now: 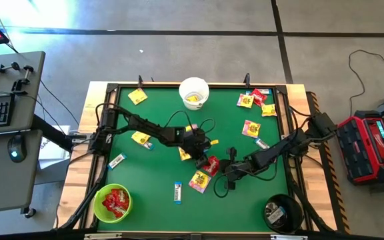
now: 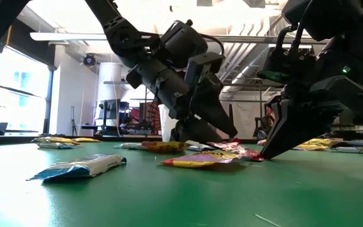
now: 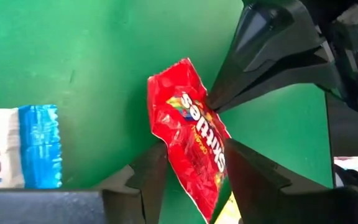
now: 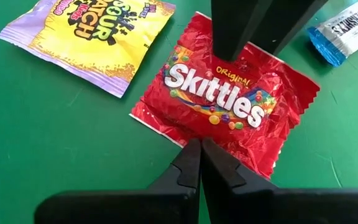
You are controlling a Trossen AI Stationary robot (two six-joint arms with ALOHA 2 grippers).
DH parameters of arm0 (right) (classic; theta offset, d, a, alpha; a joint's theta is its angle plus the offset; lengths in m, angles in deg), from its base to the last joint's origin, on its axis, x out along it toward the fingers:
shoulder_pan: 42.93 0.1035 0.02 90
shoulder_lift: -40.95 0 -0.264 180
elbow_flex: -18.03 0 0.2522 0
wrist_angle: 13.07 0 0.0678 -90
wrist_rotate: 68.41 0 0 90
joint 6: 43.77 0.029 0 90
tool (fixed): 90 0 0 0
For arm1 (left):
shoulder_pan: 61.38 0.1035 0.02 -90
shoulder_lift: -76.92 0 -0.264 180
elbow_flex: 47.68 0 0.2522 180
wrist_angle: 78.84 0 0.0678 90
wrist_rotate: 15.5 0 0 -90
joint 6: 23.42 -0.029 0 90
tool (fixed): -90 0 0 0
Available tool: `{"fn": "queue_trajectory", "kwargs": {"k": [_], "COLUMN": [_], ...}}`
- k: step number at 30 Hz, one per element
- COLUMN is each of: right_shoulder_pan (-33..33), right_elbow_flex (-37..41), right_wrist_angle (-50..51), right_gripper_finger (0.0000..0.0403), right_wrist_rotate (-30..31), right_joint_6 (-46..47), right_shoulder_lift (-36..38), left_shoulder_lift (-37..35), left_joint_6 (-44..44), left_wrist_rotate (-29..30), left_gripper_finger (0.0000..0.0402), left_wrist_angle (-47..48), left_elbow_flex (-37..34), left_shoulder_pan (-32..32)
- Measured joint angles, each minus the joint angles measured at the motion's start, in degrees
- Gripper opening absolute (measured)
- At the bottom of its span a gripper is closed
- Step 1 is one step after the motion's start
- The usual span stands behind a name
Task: Sort candy by brand, put in halloween buckets
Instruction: Put the red candy into the green bucket
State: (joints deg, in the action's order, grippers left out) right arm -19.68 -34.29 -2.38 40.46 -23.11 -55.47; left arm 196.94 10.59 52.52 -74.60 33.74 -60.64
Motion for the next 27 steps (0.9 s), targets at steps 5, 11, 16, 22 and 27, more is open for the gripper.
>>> {"fn": "queue_trajectory", "kwargs": {"k": [5, 11, 16, 22, 27], "right_shoulder_pan": [-0.02, -0.02, -0.02, 0.00, 0.00], "right_elbow_flex": [0.03, 0.03, 0.03, 0.03, 0.03], "right_wrist_angle": [-0.57, -0.59, -0.64, -0.59, 0.00], "right_gripper_finger": [0.0000, 0.0000, 0.0000, 0.0000, 0.0021], "right_wrist_rotate": [0.01, 0.09, 0.22, 1.07, 1.25], "right_joint_6": [-0.20, -0.20, -0.20, 0.45, 1.21], "right_shoulder_lift": [-0.02, -0.02, -0.02, -0.02, 0.33], "left_shoulder_lift": [0.02, 0.04, 0.04, -0.79, -3.83], "left_joint_6": [-2.28, -5.41, -7.45, -11.41, -14.81], "left_wrist_rotate": [0.00, 0.09, 0.22, 0.24, 0.81], "left_gripper_finger": [0.0125, 0.0077, 0.0014, 0.0002, 0.0000], "left_wrist_angle": [-0.75, -0.41, 1.70, 4.27, 6.91], "left_elbow_flex": [-0.04, -0.04, -0.04, -0.07, -0.07], "left_shoulder_pan": [-0.42, -0.49, -0.44, -0.27, -0.29]}}
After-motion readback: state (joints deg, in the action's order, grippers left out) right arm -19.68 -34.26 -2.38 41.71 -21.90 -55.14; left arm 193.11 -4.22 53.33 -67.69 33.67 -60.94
